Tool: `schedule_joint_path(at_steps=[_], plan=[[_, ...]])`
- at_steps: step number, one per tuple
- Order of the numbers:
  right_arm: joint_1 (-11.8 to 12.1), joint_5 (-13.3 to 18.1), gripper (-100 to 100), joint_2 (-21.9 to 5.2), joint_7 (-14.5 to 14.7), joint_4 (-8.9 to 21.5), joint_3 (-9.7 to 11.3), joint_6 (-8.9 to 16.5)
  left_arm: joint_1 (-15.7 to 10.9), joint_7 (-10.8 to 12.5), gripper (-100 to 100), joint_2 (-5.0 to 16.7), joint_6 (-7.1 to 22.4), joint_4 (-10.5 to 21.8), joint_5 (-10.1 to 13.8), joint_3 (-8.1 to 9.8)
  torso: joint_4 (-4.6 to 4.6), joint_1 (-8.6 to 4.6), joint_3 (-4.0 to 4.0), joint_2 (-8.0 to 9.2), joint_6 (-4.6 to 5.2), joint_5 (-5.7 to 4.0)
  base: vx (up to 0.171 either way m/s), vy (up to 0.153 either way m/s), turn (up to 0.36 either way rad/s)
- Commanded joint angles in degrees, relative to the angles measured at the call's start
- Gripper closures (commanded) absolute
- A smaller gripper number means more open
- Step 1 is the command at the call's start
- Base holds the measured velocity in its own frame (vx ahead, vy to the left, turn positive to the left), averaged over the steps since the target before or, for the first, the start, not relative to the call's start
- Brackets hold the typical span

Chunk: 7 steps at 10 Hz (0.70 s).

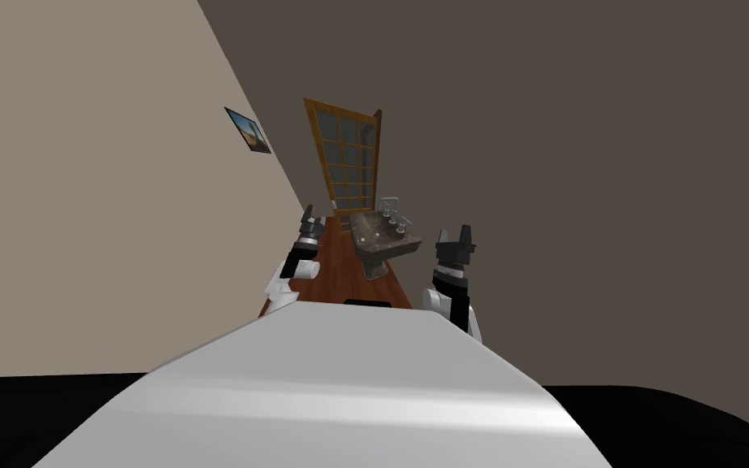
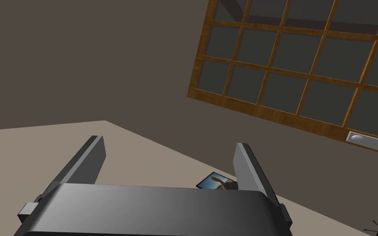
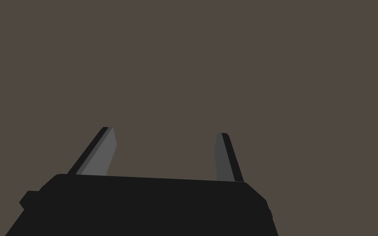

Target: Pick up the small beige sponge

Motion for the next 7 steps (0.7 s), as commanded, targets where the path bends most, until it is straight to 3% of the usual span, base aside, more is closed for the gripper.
schedule_joint_path(at_steps=[1, 2, 7], plan=[[0.0, 0.0, 0, 0.0, 0.0, 0.0, 0.0, 0.0, -2.86, -0.78, -100, 1.02, 2.66, 2.86, -0.47, -0.11, 0.0, 0.0, 0.0, 0.0, 0.0, 0.0, -0.016, -0.067, 0.078], [0.0, 0.0, 0, 0.0, 0.0, 0.0, 0.0, 0.0, -3.8, -0.78, -100, 1.02, 2.66, 4.3, -0.47, -0.11, 0.0, -0.03, 0.01, 0.02, -0.02, 0.0, -0.01, -0.066, 0.064], [0.0, 0.0, 0, 0.0, 0.0, 0.0, 0.0, 0.0, -11.72, -2.32, -100, 4.33, 9.69, 12.49, -1.18, 0.11, 0.0, -0.01, 0.0, 0.0, 0.0, -0.01, 0.0, -0.068, 0.083]])
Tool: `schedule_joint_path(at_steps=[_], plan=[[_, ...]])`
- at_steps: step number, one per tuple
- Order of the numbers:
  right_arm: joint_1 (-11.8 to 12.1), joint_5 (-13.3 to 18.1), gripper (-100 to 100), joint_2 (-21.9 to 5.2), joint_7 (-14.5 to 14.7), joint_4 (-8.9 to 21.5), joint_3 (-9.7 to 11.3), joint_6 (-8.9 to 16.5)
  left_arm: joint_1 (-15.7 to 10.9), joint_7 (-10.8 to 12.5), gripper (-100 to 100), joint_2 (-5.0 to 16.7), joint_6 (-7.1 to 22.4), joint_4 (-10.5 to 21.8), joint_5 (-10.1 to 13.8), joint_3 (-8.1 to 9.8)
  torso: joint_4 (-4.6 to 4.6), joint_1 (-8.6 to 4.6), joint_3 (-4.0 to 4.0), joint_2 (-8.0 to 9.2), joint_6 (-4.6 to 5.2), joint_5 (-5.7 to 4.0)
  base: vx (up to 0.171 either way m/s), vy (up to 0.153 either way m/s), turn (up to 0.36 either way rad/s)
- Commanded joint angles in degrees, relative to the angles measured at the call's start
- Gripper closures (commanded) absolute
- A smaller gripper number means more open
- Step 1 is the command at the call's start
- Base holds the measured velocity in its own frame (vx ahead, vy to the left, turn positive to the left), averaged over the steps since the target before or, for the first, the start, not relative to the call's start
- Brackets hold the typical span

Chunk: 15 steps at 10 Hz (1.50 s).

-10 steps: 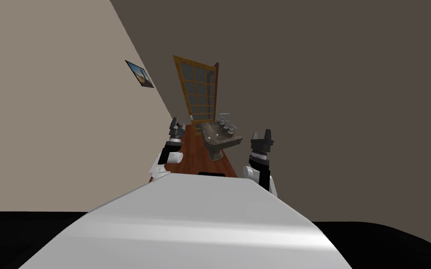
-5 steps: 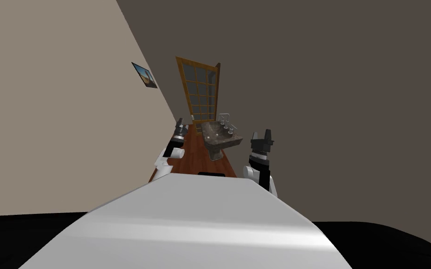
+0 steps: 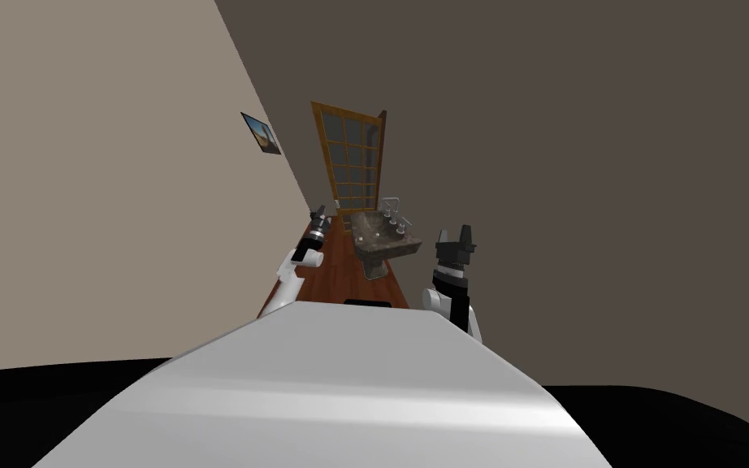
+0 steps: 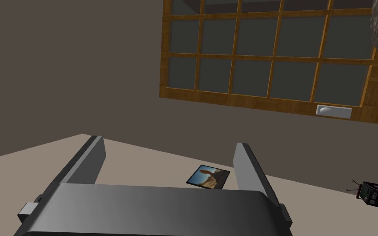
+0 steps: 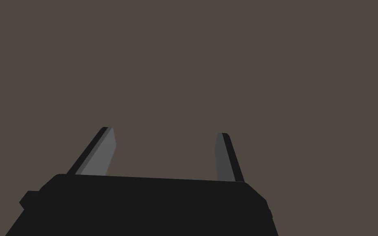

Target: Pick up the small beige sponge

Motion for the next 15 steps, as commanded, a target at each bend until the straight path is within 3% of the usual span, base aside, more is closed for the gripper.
schedule_joint_path(at_steps=[1, 2, 3, 4, 7, 10, 11, 12, 13, 14, 15], plan=[[0.0, 0.0, 0, 0.0, 0.0, 0.0, 0.0, 0.0, -2.86, -0.28, -100, 0.52, 1.56, 2.86, -0.11, 0.09, 0.0, 0.0, 0.0, 0.0, 0.0, 0.0, -0.006, -0.063, 0.058], [0.0, 0.0, 0, 0.0, 0.0, 0.0, 0.0, 0.0, -3.17, -0.28, -100, 0.52, 1.56, 3.49, -0.11, 0.09, 0.0, 0.03, 0.0, 0.0, 0.02, 0.0, -0.008, -0.02, -0.006], [-0.01, 0.0, 0, -0.01, 0.0, 0.0, 0.0, 0.0, -5.63, -0.78, -100, 1.54, 4.17, 5.49, -0.28, 0.18, 0.0, 0.16, 0.01, 0.03, 0.01, 0.03, -0.009, -0.044, 0.09], [0.0, 0.0, 0, 0.0, 0.0, 0.0, 0.0, 0.0, -6.5, -0.78, -100, 1.54, 4.17, 7.04, -0.28, 0.18, 0.0, 0.11, 0.01, 0.02, 0.0, 0.03, -0.01, -0.05, 0.067], [-0.01, 0.0, 0, 0.0, 0.0, 0.0, 0.0, 0.0, -11.75, -1.75, -100, 3.38, 9.32, 12.1, -0.49, 0.37, 0.01, 0.02, 0.04, 0.07, 0.02, 0.0, -0.021, -0.072, 0.087], [0.0, 0.0, 0, 0.0, 0.0, 0.0, 0.0, 0.0, -16.44, -2.22, -100, 4.17, 12.37, 18.01, -0.52, 0.48, 0.01, 0.02, 0.03, 0.06, 0.0, 0.0, -0.019, -0.064, 0.071], [-0.01, 0.0, 0, 0.0, 0.0, 0.0, 0.0, 0.0, -16.44, -2.22, -100, 4.17, 12.37, 18.15, -0.52, 0.48, 0.01, 0.04, 0.04, 0.06, 0.02, 0.0, -0.009, -0.025, -0.005], [-0.01, 0.0, 0, -0.01, 0.0, 0.0, 0.0, 0.0, -18.99, -2.66, -100, 4.86, 15.17, 20.21, -0.5, 0.59, 0.01, 0.14, 0.02, 0.04, 0.02, 0.02, -0.02, -0.053, 0.089], [0.0, 0.0, 0, 0.0, 0.0, 0.0, 0.0, 0.0, -19.72, -2.66, -100, 4.86, 15.17, 21.79, -0.5, 0.59, 0.01, 0.08, 0.03, 0.06, 0.0, 0.02, -0.026, -0.058, 0.075], [-0.01, 0.0, 0, 0.0, 0.0, 0.0, 0.0, 0.0, -21.81, -3.07, -100, 5.41, 17.76, 23.35, -0.43, 0.72, 0.01, 0.07, 0.04, 0.08, 0.0, 0.01, -0.028, -0.068, 0.106], [0.0, 0.0, 0, 0.0, 0.0, 0.0, 0.0, 0.0, -22.99, -3.07, -100, 5.41, 17.99, 24.91, -0.43, 0.72, 0.02, 0.02, 0.05, 0.09, 0.0, 0.0, -0.028, -0.069, 0.048]])
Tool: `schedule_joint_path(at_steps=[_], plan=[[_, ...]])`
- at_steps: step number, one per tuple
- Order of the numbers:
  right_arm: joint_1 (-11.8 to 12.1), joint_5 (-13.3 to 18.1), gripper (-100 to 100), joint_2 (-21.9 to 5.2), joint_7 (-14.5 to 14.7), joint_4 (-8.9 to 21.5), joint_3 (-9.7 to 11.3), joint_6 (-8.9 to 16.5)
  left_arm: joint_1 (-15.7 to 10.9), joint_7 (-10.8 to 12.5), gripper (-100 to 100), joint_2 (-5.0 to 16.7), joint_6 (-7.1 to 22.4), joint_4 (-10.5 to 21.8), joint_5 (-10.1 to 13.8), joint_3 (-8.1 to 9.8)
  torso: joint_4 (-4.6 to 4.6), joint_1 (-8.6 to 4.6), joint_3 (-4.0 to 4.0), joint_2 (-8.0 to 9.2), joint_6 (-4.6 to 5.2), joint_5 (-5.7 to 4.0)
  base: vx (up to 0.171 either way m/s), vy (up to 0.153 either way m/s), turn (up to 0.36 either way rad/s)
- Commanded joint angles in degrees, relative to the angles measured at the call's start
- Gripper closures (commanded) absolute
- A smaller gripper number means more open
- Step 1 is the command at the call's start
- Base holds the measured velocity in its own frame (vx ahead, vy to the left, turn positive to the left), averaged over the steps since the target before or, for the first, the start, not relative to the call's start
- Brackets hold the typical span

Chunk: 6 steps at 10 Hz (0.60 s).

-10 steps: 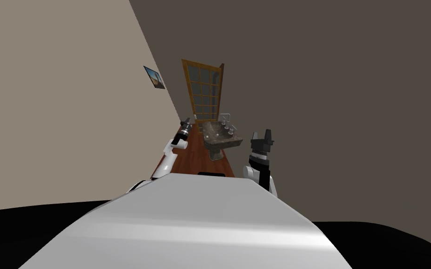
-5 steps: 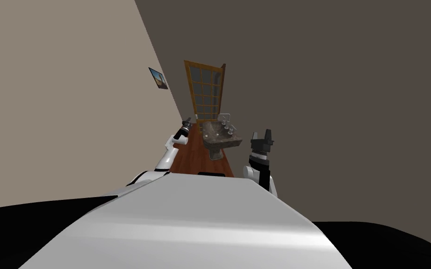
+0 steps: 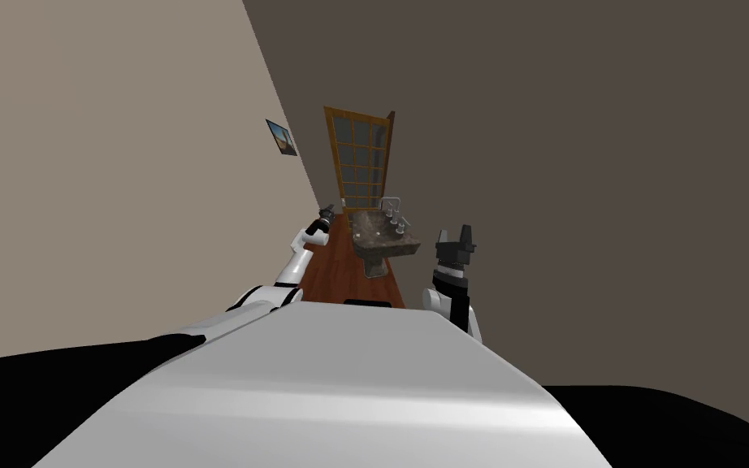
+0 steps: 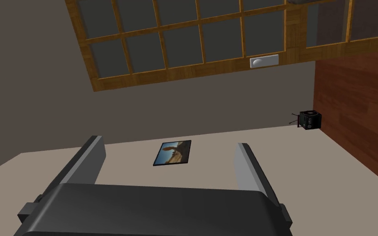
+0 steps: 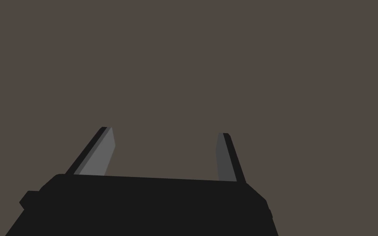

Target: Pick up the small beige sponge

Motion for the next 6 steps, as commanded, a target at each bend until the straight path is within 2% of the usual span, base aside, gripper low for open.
schedule_joint_path(at_steps=[1, 2, 3, 4, 5, 6], plan=[[0.0, 0.0, 0, 0.0, 0.0, 0.0, 0.0, 0.0, -1.08, 0.0, -100, 0.33, 0.19, 2.49, 0.18, -0.03, 0.0, 0.0, 0.0, 0.0, 0.0, 0.0, -0.022, -0.031, -0.01], [0.0, 0.0, 0, 0.0, 0.0, 0.0, 0.0, 0.0, -3.6, -0.39, -100, 0.74, 3.0, 4.3, 0.31, 0.1, -0.01, 0.12, -0.01, -0.01, -0.01, 0.03, -0.038, -0.044, 0.107], [0.0, 0.0, 0, 0.0, 0.0, 0.0, 0.0, 0.0, -4.33, -0.39, -100, 0.74, 3.0, 6.2, 0.31, 0.1, 0.0, 0.1, 0.01, 0.02, -0.03, 0.03, -0.038, -0.058, 0.05], [0.0, 0.0, 0, 0.0, 0.0, 0.0, 0.0, 0.0, -6.65, -0.75, -100, 1.01, 5.34, 8.12, 0.5, 0.24, 0.0, 0.06, 0.01, 0.03, -0.01, 0.02, -0.036, -0.076, 0.071], [0.0, 0.0, 0, 0.0, 0.0, 0.0, 0.0, 0.0, -7.53, -0.75, -100, 1.01, 5.79, 9.96, 0.5, 0.24, 0.01, -0.02, 0.01, 0.03, -0.01, 0.0, -0.029, -0.057, 0.052], [0.0, 0.0, 0, 0.0, 0.0, 0.0, 0.0, 0.0, -9.91, -1.08, -100, 1.13, 7.71, 12.2, 0.74, 0.4, 0.0, 0.03, 0.0, 0.01, -0.01, 0.01, -0.044, -0.07, 0.097]])
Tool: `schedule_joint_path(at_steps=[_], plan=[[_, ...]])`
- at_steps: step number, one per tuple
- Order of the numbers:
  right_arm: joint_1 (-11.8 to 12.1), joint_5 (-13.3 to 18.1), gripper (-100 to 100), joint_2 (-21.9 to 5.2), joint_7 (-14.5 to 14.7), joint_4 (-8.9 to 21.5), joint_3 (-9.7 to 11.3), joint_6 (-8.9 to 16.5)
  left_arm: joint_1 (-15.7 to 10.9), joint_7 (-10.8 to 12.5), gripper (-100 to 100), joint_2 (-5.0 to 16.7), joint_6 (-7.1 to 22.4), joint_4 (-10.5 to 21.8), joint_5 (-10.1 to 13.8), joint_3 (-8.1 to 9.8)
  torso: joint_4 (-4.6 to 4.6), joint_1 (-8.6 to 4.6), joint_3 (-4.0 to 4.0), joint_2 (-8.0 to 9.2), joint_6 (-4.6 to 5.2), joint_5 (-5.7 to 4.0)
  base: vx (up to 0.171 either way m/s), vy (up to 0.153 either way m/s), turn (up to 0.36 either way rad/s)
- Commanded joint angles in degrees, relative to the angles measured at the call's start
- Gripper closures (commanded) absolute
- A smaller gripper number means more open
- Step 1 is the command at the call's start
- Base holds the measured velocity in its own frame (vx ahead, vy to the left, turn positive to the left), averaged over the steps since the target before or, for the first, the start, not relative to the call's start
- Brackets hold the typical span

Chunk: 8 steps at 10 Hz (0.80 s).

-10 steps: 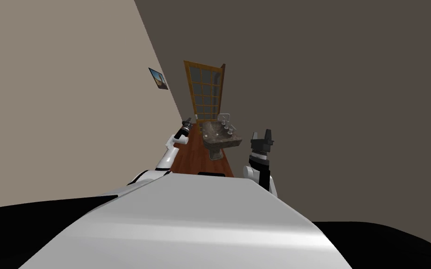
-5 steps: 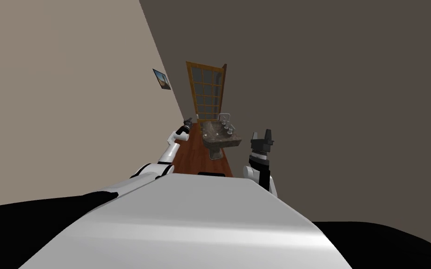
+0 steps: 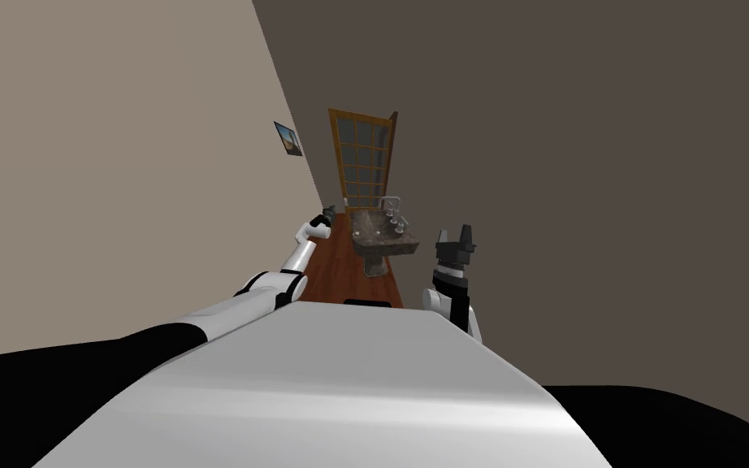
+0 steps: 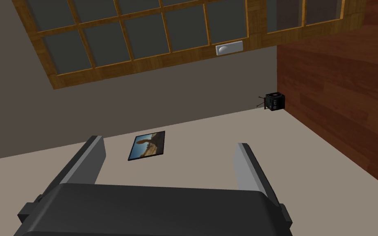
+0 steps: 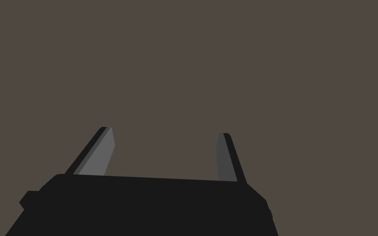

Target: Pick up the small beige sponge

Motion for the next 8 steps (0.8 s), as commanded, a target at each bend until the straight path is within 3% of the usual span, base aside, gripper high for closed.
schedule_joint_path(at_steps=[1, 6, 7, 8], plan=[[0.0, 0.0, 0, 0.0, 0.0, 0.0, 0.0, 0.0, -1.83, -0.17, -100, 0.11, 2.37, 2.29, 0.17, 0.07, 0.0, 0.0, 0.0, 0.0, 0.0, 0.0, -0.032, -0.068, 0.043], [0.0, 0.0, 0, 0.0, 0.0, 0.0, 0.0, 0.0, -9.95, -0.98, -100, -0.2, 9.99, 10.88, 1.24, 0.57, -0.01, 0.03, -0.02, -0.04, 0.01, 0.0, -0.028, -0.067, 0.056], [0.0, 0.0, 0, 0.0, 0.0, 0.0, 0.0, 0.0, -10.77, -0.98, -100, -0.2, 10.44, 12.8, 1.24, 0.57, -0.01, -0.02, -0.03, -0.06, 0.01, -0.01, -0.023, -0.061, 0.037], [0.0, 0.0, 0, 0.0, 0.0, 0.0, 0.0, 0.0, -13.25, -1.19, -100, -0.43, 12.65, 14.79, 1.68, 0.75, -0.02, 0.02, -0.04, -0.07, 0.02, 0.0, -0.028, -0.067, 0.058]])
